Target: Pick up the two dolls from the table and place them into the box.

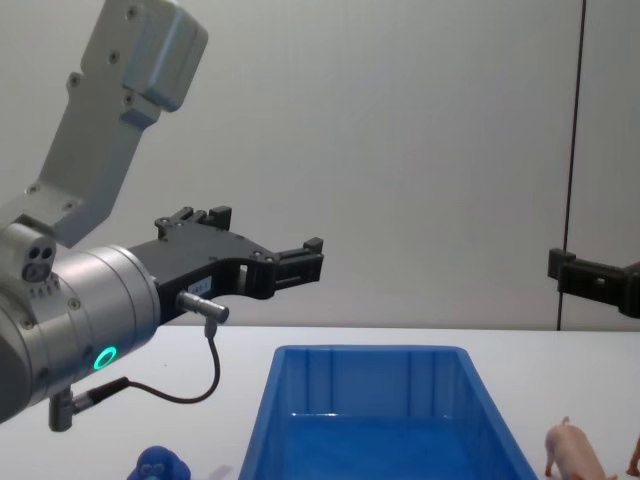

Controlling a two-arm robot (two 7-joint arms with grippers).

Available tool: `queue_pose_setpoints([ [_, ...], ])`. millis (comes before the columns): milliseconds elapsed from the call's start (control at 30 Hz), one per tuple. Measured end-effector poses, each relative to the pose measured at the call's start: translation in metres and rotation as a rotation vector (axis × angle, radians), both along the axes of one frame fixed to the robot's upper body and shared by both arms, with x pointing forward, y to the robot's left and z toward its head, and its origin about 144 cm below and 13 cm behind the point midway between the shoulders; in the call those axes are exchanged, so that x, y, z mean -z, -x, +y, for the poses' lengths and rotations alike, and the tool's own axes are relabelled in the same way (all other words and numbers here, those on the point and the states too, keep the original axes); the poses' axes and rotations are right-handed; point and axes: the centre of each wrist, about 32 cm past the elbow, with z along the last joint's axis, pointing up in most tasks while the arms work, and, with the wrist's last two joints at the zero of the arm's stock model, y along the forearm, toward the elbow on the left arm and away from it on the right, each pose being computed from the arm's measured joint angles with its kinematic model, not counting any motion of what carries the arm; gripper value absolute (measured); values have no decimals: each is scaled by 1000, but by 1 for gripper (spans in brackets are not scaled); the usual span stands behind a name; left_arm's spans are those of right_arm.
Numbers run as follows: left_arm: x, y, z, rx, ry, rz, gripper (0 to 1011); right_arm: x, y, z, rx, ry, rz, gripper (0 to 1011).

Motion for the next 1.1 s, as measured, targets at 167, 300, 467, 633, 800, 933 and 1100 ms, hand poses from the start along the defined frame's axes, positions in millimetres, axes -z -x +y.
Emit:
queue_pose_setpoints([
  [167, 0, 0, 0, 0, 0, 0, 1002, 0, -3, -2, 2, 2, 1, 1001],
  [300, 0, 0, 0, 0, 0, 0, 1002, -1, -7, -6, 3, 11, 10, 1001],
  [467, 0, 0, 0, 0, 0, 0, 1002, -2, -11, -12, 1, 28, 33, 1001],
  [633, 0, 0, 0, 0, 0, 0, 1002, -2, -14, -20, -10, 47, 62, 1001],
  [800, 0, 0, 0, 0, 0, 0, 1002, -2, -15, -29, -24, 72, 93, 1001],
  [933, 0, 0, 0, 0, 0, 0, 1002, -2, -14, -37, -37, 97, 123, 1001],
  [1100, 0, 0, 0, 0, 0, 0, 1002, -1, -11, -47, -46, 126, 155, 1001],
])
